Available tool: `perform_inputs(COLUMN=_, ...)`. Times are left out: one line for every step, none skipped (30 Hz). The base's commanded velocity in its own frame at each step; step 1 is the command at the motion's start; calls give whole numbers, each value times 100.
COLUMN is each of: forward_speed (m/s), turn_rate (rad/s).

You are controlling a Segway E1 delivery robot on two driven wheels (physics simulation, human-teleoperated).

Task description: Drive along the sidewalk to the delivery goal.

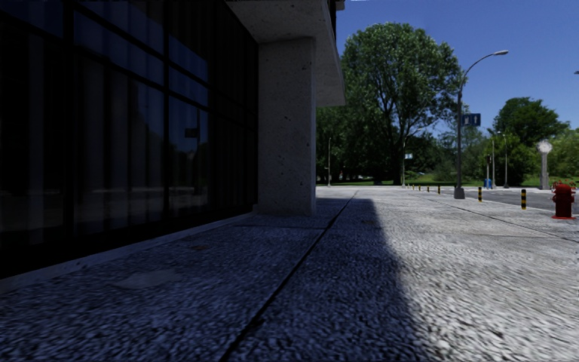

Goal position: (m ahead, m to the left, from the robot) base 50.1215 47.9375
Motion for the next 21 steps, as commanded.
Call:
perform_inputs(forward_speed=200, turn_rate=-58)
perform_inputs(forward_speed=200, turn_rate=-58)
perform_inputs(forward_speed=200, turn_rate=-58)
perform_inputs(forward_speed=200, turn_rate=-58)
perform_inputs(forward_speed=200, turn_rate=-58)
perform_inputs(forward_speed=200, turn_rate=-58)
perform_inputs(forward_speed=200, turn_rate=0)
perform_inputs(forward_speed=200, turn_rate=0)
perform_inputs(forward_speed=200, turn_rate=0)
perform_inputs(forward_speed=200, turn_rate=0)
perform_inputs(forward_speed=200, turn_rate=0)
perform_inputs(forward_speed=200, turn_rate=0)
perform_inputs(forward_speed=200, turn_rate=0)
perform_inputs(forward_speed=200, turn_rate=0)
perform_inputs(forward_speed=200, turn_rate=0)
perform_inputs(forward_speed=200, turn_rate=0)
perform_inputs(forward_speed=200, turn_rate=0)
perform_inputs(forward_speed=200, turn_rate=0)
perform_inputs(forward_speed=200, turn_rate=0)
perform_inputs(forward_speed=200, turn_rate=0)
perform_inputs(forward_speed=200, turn_rate=0)
